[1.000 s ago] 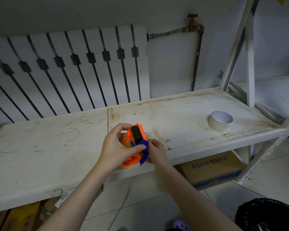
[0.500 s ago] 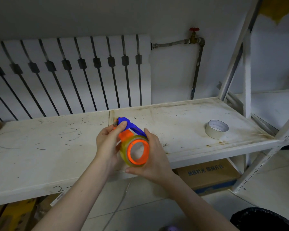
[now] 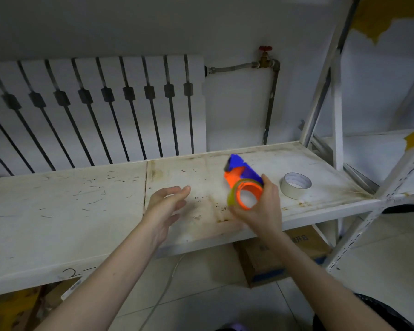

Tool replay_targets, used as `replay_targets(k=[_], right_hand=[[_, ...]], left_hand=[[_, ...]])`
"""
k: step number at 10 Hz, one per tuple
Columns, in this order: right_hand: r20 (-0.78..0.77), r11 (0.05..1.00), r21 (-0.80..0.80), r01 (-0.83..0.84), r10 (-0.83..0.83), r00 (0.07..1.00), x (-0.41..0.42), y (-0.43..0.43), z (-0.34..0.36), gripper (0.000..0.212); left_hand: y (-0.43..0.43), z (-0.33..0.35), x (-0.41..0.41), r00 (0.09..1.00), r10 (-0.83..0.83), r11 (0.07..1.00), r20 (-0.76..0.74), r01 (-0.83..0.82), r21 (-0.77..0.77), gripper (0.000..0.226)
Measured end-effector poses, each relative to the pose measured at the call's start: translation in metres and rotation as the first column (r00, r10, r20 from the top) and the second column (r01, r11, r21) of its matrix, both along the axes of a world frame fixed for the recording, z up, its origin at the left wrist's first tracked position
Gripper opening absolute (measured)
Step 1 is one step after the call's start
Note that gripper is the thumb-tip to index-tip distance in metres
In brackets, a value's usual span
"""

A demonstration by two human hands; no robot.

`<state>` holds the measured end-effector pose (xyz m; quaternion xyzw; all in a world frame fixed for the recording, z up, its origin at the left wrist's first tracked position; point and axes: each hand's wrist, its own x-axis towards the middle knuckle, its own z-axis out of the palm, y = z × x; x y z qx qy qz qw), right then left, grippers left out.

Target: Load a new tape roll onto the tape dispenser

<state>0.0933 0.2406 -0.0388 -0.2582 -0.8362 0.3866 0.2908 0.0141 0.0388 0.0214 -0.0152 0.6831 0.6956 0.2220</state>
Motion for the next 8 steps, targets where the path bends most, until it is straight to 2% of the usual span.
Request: replay_targets(k=[1, 2, 4, 5, 7, 8], right_hand=[[0.104, 0.984, 0.051, 0.171, -0.176, 0.979, -0.007, 0.035, -0.004, 0.109], [0.176, 0.965, 0.096, 0.246, -0.26, 0.95, -0.015, 0.053, -0.012, 0.107], [0.259, 0.967, 0.125, 0.221, -0.247, 0.934, -0.029, 0.069, -0.021, 0.103], [0.245, 0.968, 0.127, 0.218, -0.243, 0.939, -0.035, 0.065, -0.024, 0.099], [0.405, 0.976, 0.176, 0.129, -0.191, 0.894, -0.039, 0.063, -0.014, 0.109], [0.324, 0.964, 0.241, 0.111, -0.187, 0.927, -0.039, 0.054, 0.006, 0.103]], left_hand=[[0.007, -0.003, 0.002, 0.999, -0.049, 0.998, -0.011, 0.049, -0.031, 0.017], [0.018, -0.002, 0.003, 0.994, -0.097, 0.994, -0.049, 0.094, -0.061, 0.014], [0.028, 0.0, -0.007, 0.992, -0.1, 0.993, -0.078, 0.094, -0.069, 0.013], [0.032, 0.004, -0.01, 0.991, -0.107, 0.993, -0.086, 0.101, -0.068, 0.011], [0.032, 0.022, -0.013, 0.988, -0.102, 0.995, -0.115, 0.1, -0.025, 0.014], [0.031, 0.035, -0.011, 0.986, -0.085, 0.996, -0.142, 0.085, -0.008, 0.014]])
